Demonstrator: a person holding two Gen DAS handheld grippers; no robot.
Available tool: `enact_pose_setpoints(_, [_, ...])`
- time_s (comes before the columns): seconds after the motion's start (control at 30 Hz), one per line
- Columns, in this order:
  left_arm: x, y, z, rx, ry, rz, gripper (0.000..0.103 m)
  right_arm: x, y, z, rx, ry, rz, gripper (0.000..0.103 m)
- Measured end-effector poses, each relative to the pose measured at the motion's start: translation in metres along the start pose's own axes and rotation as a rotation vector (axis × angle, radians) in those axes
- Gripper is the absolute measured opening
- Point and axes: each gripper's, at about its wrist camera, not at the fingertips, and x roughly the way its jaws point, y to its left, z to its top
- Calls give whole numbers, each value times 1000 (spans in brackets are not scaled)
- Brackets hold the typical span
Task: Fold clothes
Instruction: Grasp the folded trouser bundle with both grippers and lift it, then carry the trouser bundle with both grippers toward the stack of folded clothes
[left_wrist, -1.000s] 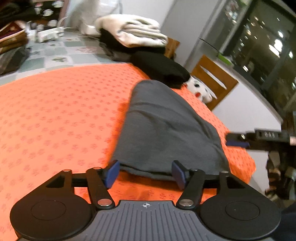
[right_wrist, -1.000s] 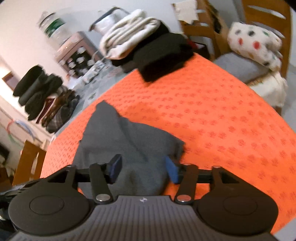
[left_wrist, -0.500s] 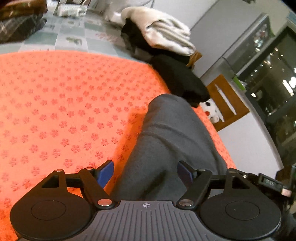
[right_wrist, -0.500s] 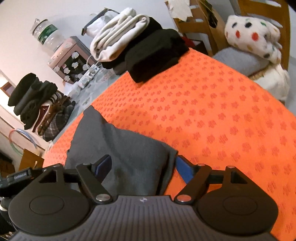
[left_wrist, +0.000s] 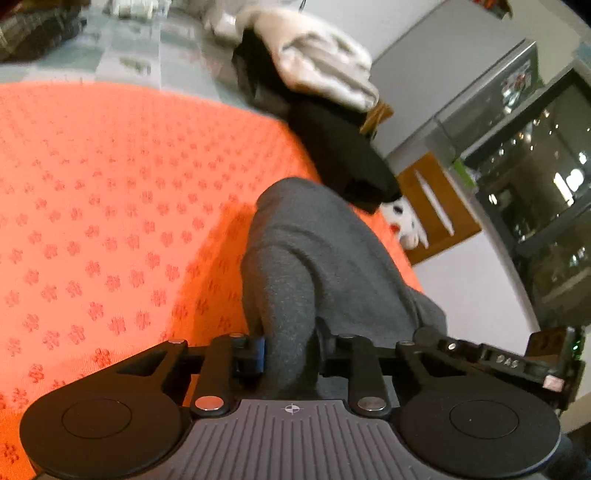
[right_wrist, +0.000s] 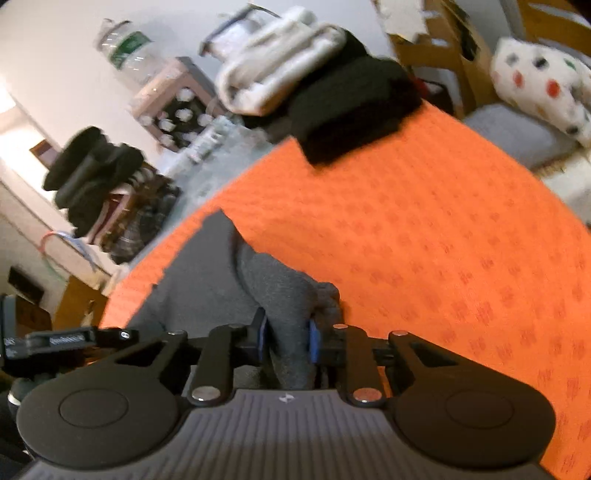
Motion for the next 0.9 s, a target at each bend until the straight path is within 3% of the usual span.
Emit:
enact_pose_setpoints(0.17, [-44,-5,6,-83,-171,-1,26,-3,46,50,-88,2,60,24])
enact_pose_setpoints(0.33, [-91,5,21,-180,-333,49,26,30,99,108,-176,61,169,24])
enact_pose_setpoints(0.7, [-180,74,73,-331,-541,240,27,187,239,178,-321,253,414,25])
enact_pose_setpoints(0.9, [-203,126,103,-372,-569,319,27,275,299,187,-377,340,478,25])
